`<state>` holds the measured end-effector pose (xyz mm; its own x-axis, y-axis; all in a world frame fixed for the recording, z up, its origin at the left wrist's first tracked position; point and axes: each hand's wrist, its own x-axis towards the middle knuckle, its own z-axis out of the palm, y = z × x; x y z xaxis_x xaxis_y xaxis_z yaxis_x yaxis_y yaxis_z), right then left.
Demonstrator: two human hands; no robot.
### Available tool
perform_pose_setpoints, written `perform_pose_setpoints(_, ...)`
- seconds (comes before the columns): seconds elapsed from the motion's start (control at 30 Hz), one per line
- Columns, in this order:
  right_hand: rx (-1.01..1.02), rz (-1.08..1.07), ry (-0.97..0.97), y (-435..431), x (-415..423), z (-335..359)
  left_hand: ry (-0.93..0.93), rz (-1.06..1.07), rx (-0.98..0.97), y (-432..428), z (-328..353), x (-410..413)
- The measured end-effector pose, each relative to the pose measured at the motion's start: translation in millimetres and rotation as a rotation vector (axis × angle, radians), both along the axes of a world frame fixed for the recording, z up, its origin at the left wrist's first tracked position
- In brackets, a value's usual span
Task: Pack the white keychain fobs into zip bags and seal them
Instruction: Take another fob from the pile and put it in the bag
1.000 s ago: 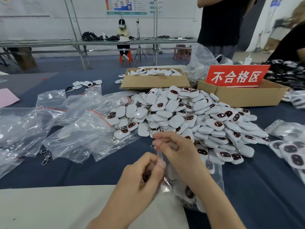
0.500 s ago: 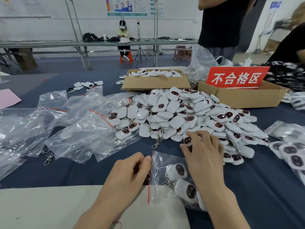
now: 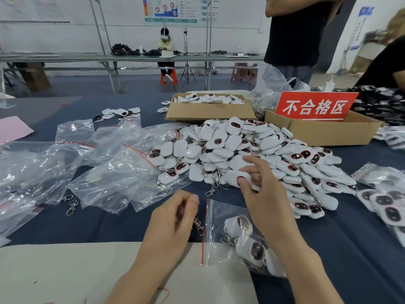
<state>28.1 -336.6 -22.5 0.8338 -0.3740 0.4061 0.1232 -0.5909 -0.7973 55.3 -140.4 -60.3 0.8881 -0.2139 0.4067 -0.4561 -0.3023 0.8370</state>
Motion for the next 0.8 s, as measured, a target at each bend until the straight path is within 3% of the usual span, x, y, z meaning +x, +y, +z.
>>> perform_pose_setpoints(0.13, 0.095, 0.453, 0.024, 13, -4, 18, 0.009, 0.044, -0.172, 0, 9, -2)
perform_pose_setpoints(0.23, 0.208, 0.604, 0.063, 23, 2, 19, 0.079, -0.077, -0.222, -3, 12, -4)
perform_pose_setpoints(0.43, 0.489, 0.450, 0.082, 28, 11, 5, 0.191, -0.098, -0.348, -5, 15, -1)
perform_pose_setpoints(0.53, 0.494, 0.452, 0.121, 29, 10, -2, 0.271, -0.066, -0.438, -5, 16, 2)
perform_pose_setpoints(0.8, 0.538, 0.517, 0.177, 31, 13, -8, 0.258, -0.097, -0.365, -4, 13, 3)
